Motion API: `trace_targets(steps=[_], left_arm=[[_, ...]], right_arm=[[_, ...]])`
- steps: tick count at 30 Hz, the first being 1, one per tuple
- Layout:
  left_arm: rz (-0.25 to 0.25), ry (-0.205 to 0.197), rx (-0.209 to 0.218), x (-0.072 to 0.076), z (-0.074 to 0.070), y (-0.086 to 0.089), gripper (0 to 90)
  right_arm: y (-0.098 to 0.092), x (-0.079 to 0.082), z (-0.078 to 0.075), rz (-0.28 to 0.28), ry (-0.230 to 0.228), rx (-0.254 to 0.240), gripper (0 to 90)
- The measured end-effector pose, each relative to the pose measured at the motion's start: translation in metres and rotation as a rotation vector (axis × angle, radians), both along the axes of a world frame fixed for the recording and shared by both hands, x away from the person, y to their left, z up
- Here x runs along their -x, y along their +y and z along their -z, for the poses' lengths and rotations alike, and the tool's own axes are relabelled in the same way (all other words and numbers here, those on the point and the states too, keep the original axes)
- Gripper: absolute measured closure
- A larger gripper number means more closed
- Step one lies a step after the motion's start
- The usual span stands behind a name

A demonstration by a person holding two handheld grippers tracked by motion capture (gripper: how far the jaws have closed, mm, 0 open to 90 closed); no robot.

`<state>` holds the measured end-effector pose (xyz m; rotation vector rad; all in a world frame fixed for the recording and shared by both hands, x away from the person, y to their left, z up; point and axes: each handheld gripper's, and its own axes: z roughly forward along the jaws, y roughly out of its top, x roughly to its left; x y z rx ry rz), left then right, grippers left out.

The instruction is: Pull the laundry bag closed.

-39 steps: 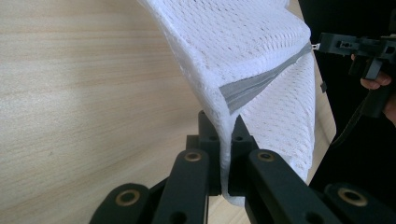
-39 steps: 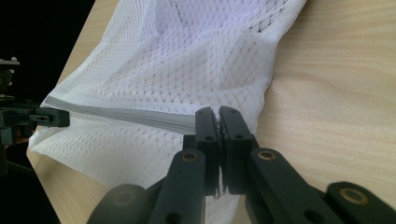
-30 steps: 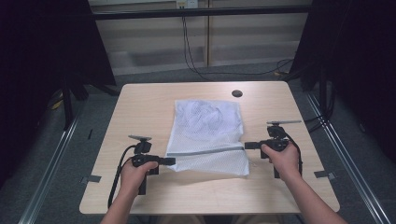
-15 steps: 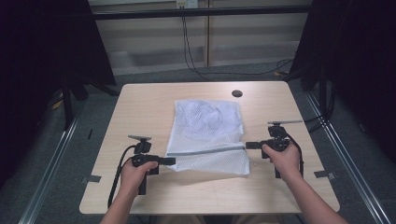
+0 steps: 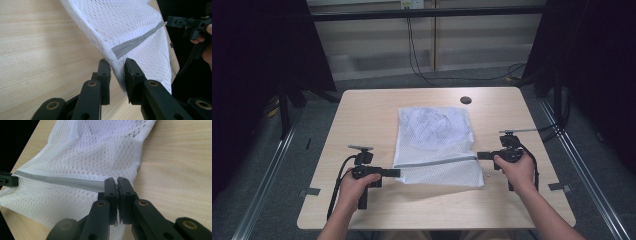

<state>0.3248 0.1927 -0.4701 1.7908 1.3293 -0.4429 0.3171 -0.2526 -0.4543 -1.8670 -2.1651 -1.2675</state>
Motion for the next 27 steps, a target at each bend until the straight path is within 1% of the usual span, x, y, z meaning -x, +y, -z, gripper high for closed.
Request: trace_targets(steps=[1,2,3,5,6,7,8,9,11,12,14,16,17,18,20,21,22,23,24,25,26,27], left_arm=[[-0.002,-0.01,0.002,0.0,0.0,0.001,74.3],[-0.008,-0.016,-0.003,-0.001,0.0,0.003,72.8],[-0.018,-0.011,0.001,-0.001,-0.001,0.004,71.9],[-0.022,-0.019,-0.009,-0.001,-0.001,0.006,71.0],[-0.027,-0.031,-0.012,-0.001,-0.002,0.009,70.4],[-0.031,-0.021,-0.006,-0.001,-0.002,0.009,69.9],[-0.034,-0.04,-0.02,-0.001,-0.003,0.011,68.3],[-0.038,-0.048,-0.019,-0.001,-0.003,0.012,66.7],[-0.037,-0.04,-0.024,-0.001,-0.004,0.012,65.8],[-0.038,-0.063,-0.037,-0.001,-0.004,0.013,64.4],[-0.05,-0.061,-0.037,-0.001,-0.006,0.013,62.1],[-0.065,-0.084,-0.049,-0.001,-0.007,0.014,57.5],[-0.079,-0.092,-0.048,-0.001,-0.007,0.013,55.0],[-0.08,-0.104,-0.063,-0.001,-0.007,0.014,51.8],[-0.079,-0.11,-0.073,-0.002,-0.008,0.016,49.1],[-0.101,-0.112,-0.064,-0.001,-0.008,0.015,46.6],[-0.105,-0.128,-0.074,-0.002,-0.008,0.015,44.1],[-0.101,-0.153,-0.079,-0.002,-0.008,0.015,41.0],[-0.108,-0.168,-0.085,-0.002,-0.007,0.015,37.6],[-0.101,-0.181,-0.105,-0.003,-0.007,0.015,34.6],[-0.102,-0.19,-0.11,-0.003,-0.007,0.015,32.4],[-0.105,-0.194,-0.106,-0.003,-0.006,0.015,29.9]], right_arm=[[0.0,0.001,-0.001,-0.004,0.0,0.004,86.0],[0.0,0.001,-0.001,-0.008,-0.01,0.01,85.8],[0.0,0.002,-0.001,-0.012,-0.014,0.015,85.4],[0.0,0.003,-0.002,-0.011,-0.026,0.031,84.0],[-0.001,0.004,-0.003,-0.008,-0.027,0.029,83.7],[-0.002,0.004,-0.003,-0.009,-0.029,0.029,82.3],[-0.003,0.004,-0.004,-0.003,-0.036,0.031,80.7],[-0.004,0.005,-0.004,0.001,-0.046,0.038,79.0],[-0.005,0.006,-0.005,0.004,-0.059,0.05,76.2],[-0.005,0.006,-0.005,0.004,-0.062,0.053,74.6],[-0.005,0.007,-0.005,-0.003,-0.076,0.06,71.7],[-0.005,0.008,-0.005,-0.001,-0.092,0.078,67.9],[-0.004,0.008,-0.004,-0.007,-0.097,0.086,66.6],[-0.004,0.009,-0.004,-0.007,-0.101,0.09,64.1],[-0.003,0.009,-0.003,-0.003,-0.124,0.103,56.3],[-0.004,0.009,-0.002,-0.002,-0.131,0.11,54.2],[-0.004,0.01,-0.002,0.001,-0.138,0.122,53.2],[-0.004,0.011,-0.001,-0.001,-0.144,0.134,51.3],[-0.004,0.012,-0.001,0.001,-0.152,0.144,48.6],[-0.004,0.012,-0.001,0.003,-0.158,0.145,46.3],[-0.005,0.013,0.0,0.001,-0.16,0.146,44.6],[-0.006,0.013,0.0,-0.001,-0.162,0.153,42.8]])
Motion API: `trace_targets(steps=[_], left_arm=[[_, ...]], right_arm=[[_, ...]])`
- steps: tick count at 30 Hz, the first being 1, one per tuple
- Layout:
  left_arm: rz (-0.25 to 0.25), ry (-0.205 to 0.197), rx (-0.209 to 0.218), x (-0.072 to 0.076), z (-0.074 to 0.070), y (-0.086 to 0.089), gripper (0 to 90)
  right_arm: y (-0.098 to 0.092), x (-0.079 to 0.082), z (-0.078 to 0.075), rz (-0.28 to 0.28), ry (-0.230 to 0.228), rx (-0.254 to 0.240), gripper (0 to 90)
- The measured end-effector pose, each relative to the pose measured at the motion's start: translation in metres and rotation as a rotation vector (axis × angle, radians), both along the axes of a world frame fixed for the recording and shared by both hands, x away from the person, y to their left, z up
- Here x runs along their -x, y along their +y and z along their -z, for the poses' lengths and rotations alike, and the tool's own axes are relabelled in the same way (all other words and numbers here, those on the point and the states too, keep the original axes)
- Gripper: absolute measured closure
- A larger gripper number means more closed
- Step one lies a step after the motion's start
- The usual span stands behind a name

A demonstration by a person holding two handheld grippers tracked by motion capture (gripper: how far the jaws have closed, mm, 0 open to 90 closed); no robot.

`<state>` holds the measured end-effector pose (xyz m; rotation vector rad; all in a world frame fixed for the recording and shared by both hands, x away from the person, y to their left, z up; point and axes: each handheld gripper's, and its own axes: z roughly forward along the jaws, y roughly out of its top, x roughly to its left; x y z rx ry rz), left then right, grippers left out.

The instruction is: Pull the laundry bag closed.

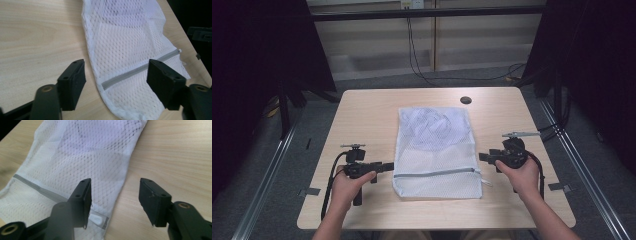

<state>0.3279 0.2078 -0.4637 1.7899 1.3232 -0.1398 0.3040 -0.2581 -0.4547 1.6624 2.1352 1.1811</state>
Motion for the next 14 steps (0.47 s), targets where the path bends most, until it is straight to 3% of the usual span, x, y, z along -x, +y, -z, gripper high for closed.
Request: trace_targets(steps=[5,11,14], left_arm=[[0.002,-0.024,-0.028,-0.002,0.0,0.002,23.5],[-0.004,-0.022,-0.054,-0.003,0.001,0.003,19.2],[0.001,-0.054,-0.072,-0.005,0.002,0.004,17.0]], right_arm=[[-0.003,0.003,0.002,-0.011,-0.036,0.06,34.7],[-0.009,0.005,0.005,-0.001,-0.04,0.063,29.2],[-0.012,0.007,0.008,0.006,-0.052,0.062,26.6]])
